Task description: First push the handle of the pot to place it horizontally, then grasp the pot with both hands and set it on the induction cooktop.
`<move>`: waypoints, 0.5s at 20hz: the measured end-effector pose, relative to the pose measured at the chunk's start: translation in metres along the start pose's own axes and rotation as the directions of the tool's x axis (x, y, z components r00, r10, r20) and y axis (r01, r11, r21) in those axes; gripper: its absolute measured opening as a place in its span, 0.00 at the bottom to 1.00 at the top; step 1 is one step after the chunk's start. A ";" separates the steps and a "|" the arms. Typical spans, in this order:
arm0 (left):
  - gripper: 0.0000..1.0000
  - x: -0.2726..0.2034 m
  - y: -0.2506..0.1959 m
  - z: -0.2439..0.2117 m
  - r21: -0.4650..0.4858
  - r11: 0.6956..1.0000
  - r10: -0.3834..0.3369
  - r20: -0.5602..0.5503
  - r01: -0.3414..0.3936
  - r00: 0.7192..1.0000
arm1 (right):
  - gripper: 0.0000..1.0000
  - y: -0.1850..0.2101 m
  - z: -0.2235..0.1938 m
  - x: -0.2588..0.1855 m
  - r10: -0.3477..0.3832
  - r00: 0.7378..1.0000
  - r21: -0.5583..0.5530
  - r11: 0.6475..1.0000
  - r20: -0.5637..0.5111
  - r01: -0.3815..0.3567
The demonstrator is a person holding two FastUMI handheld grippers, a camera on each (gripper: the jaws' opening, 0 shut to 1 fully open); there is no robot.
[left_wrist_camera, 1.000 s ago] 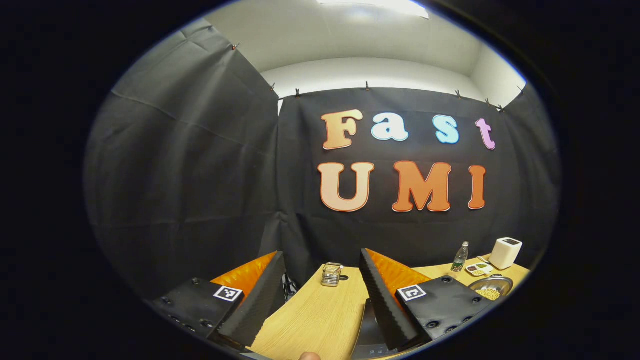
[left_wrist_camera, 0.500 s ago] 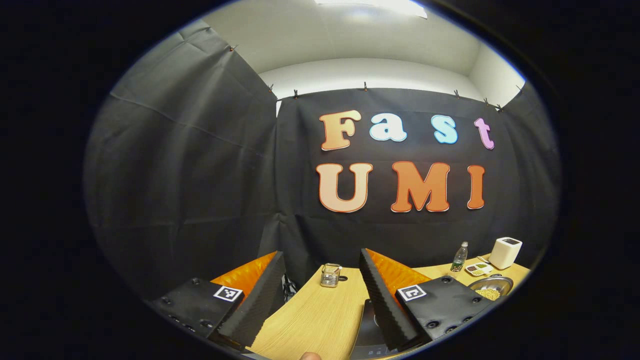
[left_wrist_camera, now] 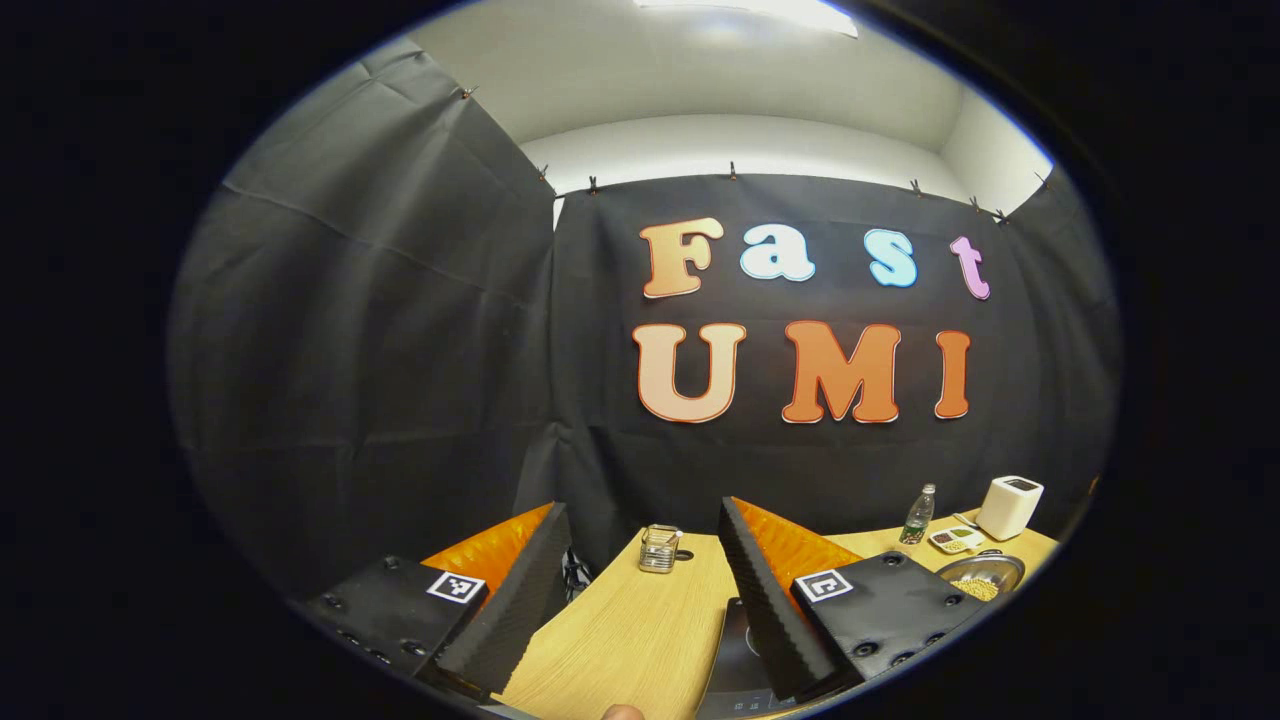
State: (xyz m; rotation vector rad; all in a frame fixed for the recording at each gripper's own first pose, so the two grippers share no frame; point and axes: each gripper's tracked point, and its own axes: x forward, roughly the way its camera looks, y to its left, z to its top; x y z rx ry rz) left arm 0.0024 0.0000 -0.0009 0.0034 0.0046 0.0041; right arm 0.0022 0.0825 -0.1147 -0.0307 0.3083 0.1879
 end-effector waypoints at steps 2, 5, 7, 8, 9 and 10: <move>0.97 0.000 0.000 0.000 -0.005 1.000 -0.002 -0.003 0.002 1.000 | 0.00 0.013 -0.014 0.002 0.032 0.999 -0.005 0.999 -0.036 -0.032; 0.97 0.001 -0.001 0.001 -0.008 1.000 -0.001 0.000 0.001 1.000 | 0.00 0.036 -0.034 0.005 0.080 0.993 -0.011 0.997 -0.085 -0.081; 0.97 0.001 -0.001 0.000 -0.007 1.000 -0.005 0.001 0.005 1.000 | 0.00 0.050 -0.049 0.007 0.114 0.986 -0.014 0.993 -0.120 -0.117; 0.97 0.000 -0.001 0.000 -0.007 1.000 -0.007 0.000 0.007 1.000 | 0.00 0.057 -0.056 0.007 0.131 0.982 -0.016 0.991 -0.138 -0.134; 0.97 0.001 -0.001 0.001 -0.006 1.000 -0.008 0.000 0.008 1.000 | 0.00 0.065 -0.063 0.006 0.149 0.976 -0.019 0.988 -0.156 -0.154; 0.97 0.001 -0.001 0.000 -0.006 1.000 -0.009 -0.001 0.009 1.000 | 0.00 0.073 -0.069 0.005 0.169 0.970 -0.021 0.984 -0.173 -0.175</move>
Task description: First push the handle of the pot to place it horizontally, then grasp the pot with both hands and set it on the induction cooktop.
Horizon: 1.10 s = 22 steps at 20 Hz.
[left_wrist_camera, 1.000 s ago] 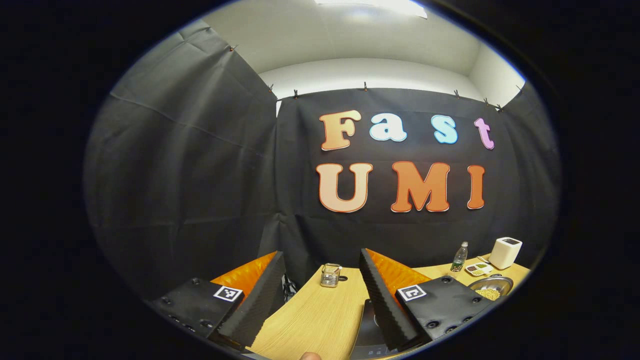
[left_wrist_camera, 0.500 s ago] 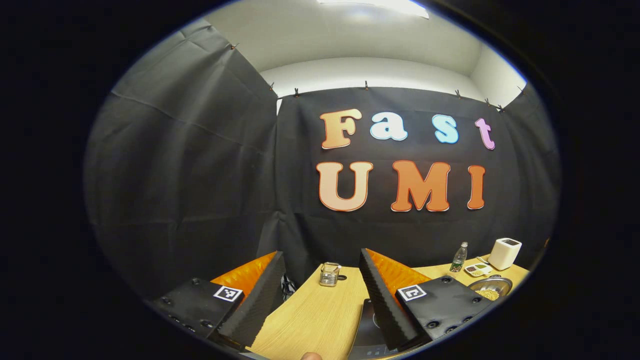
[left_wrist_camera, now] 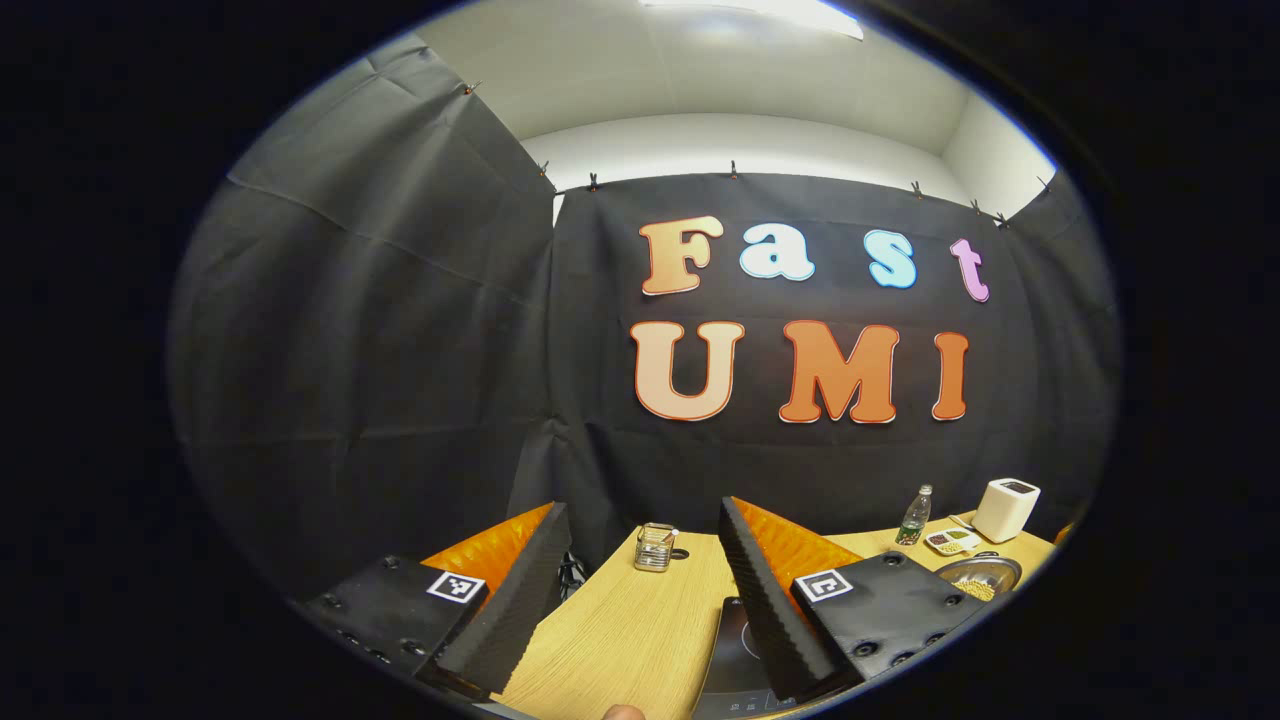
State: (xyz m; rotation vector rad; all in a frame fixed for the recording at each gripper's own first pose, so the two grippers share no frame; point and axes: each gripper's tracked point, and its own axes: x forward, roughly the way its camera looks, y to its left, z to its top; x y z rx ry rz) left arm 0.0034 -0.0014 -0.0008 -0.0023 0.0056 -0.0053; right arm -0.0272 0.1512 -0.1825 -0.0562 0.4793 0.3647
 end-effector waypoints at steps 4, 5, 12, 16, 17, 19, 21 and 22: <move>0.97 0.001 0.000 -0.002 -0.013 1.000 0.000 -0.004 0.000 1.000 | 0.00 0.024 -0.026 0.006 0.059 0.996 -0.025 0.998 -0.067 -0.061; 0.97 0.001 0.000 -0.002 -0.019 1.000 -0.002 -0.006 0.002 1.000 | 0.00 0.030 -0.033 0.008 0.071 0.994 -0.030 0.997 -0.084 -0.074; 0.98 0.009 -0.003 -0.005 -0.004 1.000 -0.002 -0.009 0.002 1.000 | 0.00 0.066 -0.072 0.014 0.152 0.972 -0.042 0.986 -0.181 -0.162; 0.98 0.004 -0.002 -0.005 0.006 1.000 0.001 -0.007 -0.001 1.000 | 0.00 0.092 -0.083 0.012 0.213 0.953 -0.056 0.972 -0.214 -0.230; 0.97 0.004 -0.003 -0.006 0.004 1.000 -0.003 -0.008 0.003 1.000 | 0.00 0.097 -0.086 0.011 0.227 0.949 -0.057 0.968 -0.220 -0.244; 0.97 0.003 -0.004 -0.008 0.002 1.000 -0.009 -0.013 0.009 1.000 | 0.00 0.105 -0.091 0.016 0.241 0.942 -0.066 0.963 -0.235 -0.263; 0.97 0.002 -0.003 -0.010 0.003 1.000 -0.009 -0.018 0.009 1.000 | 0.00 0.111 -0.097 0.018 0.257 0.931 -0.067 0.957 -0.258 -0.283; 0.97 0.003 -0.003 -0.011 0.004 1.000 -0.009 -0.018 0.009 1.000 | 0.00 0.114 -0.101 0.018 0.264 0.927 -0.071 0.954 -0.268 -0.293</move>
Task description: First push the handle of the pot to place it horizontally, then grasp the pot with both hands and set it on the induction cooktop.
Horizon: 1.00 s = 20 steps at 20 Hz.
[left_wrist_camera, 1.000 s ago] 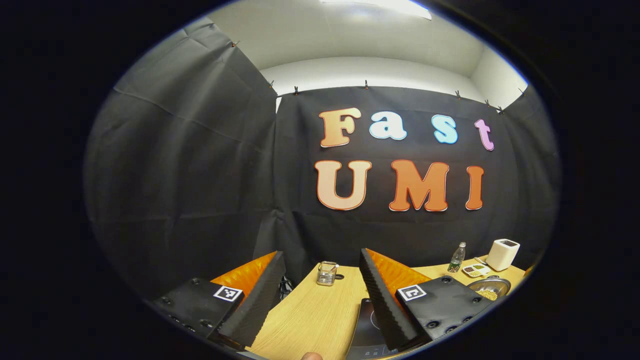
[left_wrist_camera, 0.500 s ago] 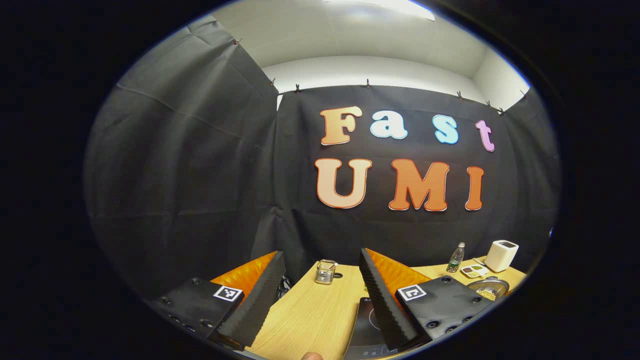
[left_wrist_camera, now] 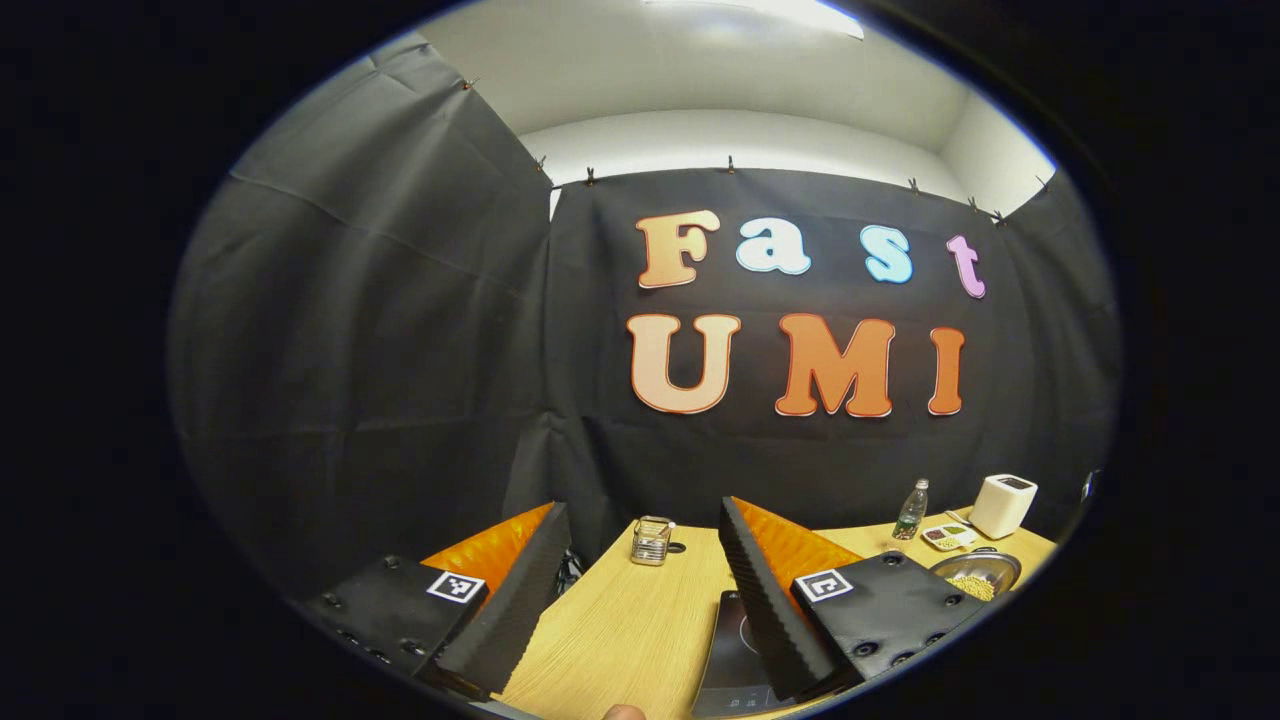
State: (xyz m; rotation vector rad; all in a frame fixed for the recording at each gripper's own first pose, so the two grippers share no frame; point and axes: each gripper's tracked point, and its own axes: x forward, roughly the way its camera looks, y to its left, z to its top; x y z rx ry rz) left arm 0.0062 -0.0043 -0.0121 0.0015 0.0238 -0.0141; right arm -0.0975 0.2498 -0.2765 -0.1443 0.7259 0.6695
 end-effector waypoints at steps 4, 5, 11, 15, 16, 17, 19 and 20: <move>0.97 -0.001 0.004 -0.001 -0.008 1.000 0.004 0.002 -0.004 1.000 | 0.00 0.014 -0.007 0.013 0.023 0.999 -0.030 0.999 -0.044 -0.024; 0.97 -0.001 0.003 -0.003 -0.013 1.000 0.002 0.003 -0.002 1.000 | 0.00 0.018 -0.008 0.016 0.029 0.998 -0.036 0.999 -0.053 -0.031; 0.97 0.000 0.008 -0.010 -0.011 1.000 0.009 -0.010 -0.009 1.000 | 0.00 0.028 -0.007 0.030 0.034 0.997 -0.083 0.996 -0.074 -0.040; 0.97 0.001 0.009 -0.011 -0.021 1.000 0.009 -0.011 -0.009 1.000 | 0.00 0.034 0.001 0.039 0.038 0.997 -0.095 0.994 -0.072 -0.045; 0.97 0.000 0.010 -0.011 -0.024 1.000 0.010 -0.011 -0.010 1.000 | 0.00 0.035 0.003 0.041 0.040 0.997 -0.093 0.995 -0.071 -0.047; 0.97 0.001 0.011 -0.012 -0.026 1.000 0.011 -0.012 -0.012 1.000 | 0.00 0.037 0.003 0.043 0.042 0.997 -0.092 0.995 -0.069 -0.049; 0.97 0.001 0.012 -0.014 -0.027 1.000 0.014 -0.018 -0.015 1.000 | 0.00 0.040 0.005 0.044 0.046 0.997 -0.088 0.995 -0.066 -0.052; 0.97 0.001 0.013 -0.014 -0.026 1.000 0.016 -0.019 -0.016 1.000 | 0.00 0.040 0.006 0.045 0.047 0.997 -0.086 0.995 -0.065 -0.053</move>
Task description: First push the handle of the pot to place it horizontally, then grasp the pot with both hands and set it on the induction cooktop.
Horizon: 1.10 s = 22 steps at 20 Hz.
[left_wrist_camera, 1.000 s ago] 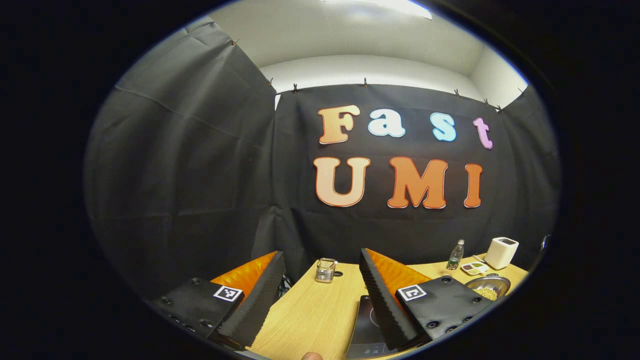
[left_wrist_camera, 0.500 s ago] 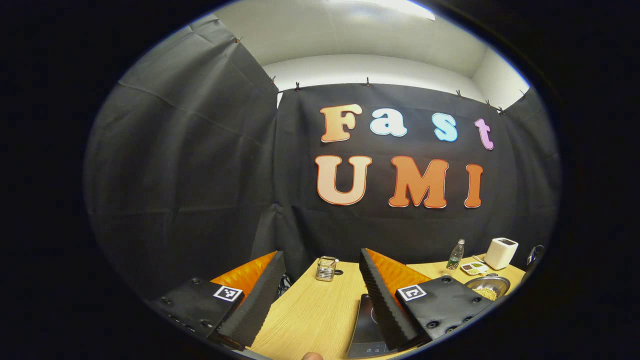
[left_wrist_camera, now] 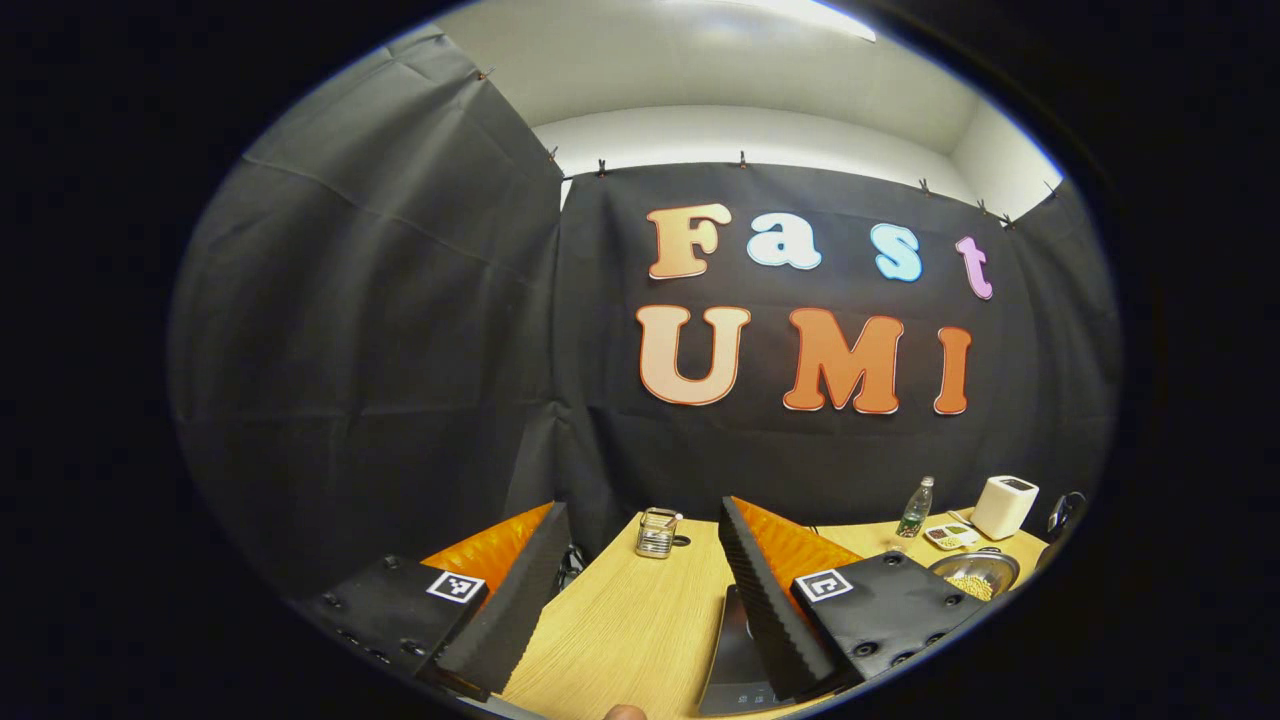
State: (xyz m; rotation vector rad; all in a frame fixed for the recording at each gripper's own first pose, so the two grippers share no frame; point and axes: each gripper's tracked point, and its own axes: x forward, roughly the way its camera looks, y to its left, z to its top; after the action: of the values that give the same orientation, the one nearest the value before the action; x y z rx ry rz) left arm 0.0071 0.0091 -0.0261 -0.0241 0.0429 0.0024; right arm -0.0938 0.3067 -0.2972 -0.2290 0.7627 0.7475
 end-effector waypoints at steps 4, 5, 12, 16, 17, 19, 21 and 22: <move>0.97 -0.001 0.002 0.003 0.008 1.000 0.007 0.007 -0.007 1.000 | 0.00 0.003 0.003 0.005 0.002 1.000 0.010 1.000 0.007 -0.002; 0.97 -0.002 0.002 0.005 0.010 1.000 0.007 0.009 -0.007 1.000 | 0.00 0.004 0.003 0.006 0.002 1.000 0.015 1.000 0.008 -0.003; 0.97 -0.002 0.003 0.002 0.014 1.000 0.008 0.002 -0.008 1.000 | 0.00 0.010 0.013 0.017 0.006 0.999 0.065 0.998 0.033 -0.008; 0.97 0.001 0.006 0.001 0.014 1.000 0.012 -0.001 -0.012 1.000 | 0.00 0.013 0.018 0.023 0.005 0.999 0.086 0.996 0.048 -0.009; 0.97 0.000 0.006 0.000 0.014 1.000 0.013 -0.003 -0.013 1.000 | 0.00 0.014 0.019 0.025 0.009 0.999 0.097 0.995 0.050 -0.014; 0.97 0.001 0.007 -0.001 0.014 1.000 0.016 -0.005 -0.016 1.000 | 0.00 0.016 0.021 0.027 0.017 0.998 0.123 0.992 0.057 -0.024; 0.97 0.001 0.009 -0.001 0.016 1.000 0.019 -0.006 -0.019 1.000 | 0.00 0.018 0.025 0.031 0.019 0.997 0.136 0.990 0.068 -0.028; 0.97 0.001 0.009 -0.001 0.017 1.000 0.021 -0.007 -0.021 1.000 | 0.00 0.018 0.027 0.032 0.017 0.997 0.137 0.990 0.074 -0.027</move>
State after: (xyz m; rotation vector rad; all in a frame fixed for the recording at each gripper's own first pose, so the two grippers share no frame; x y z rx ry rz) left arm 0.0077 0.0186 -0.0273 -0.0072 0.0502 0.0227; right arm -0.0757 0.3485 -0.2991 -0.0678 0.7452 0.7166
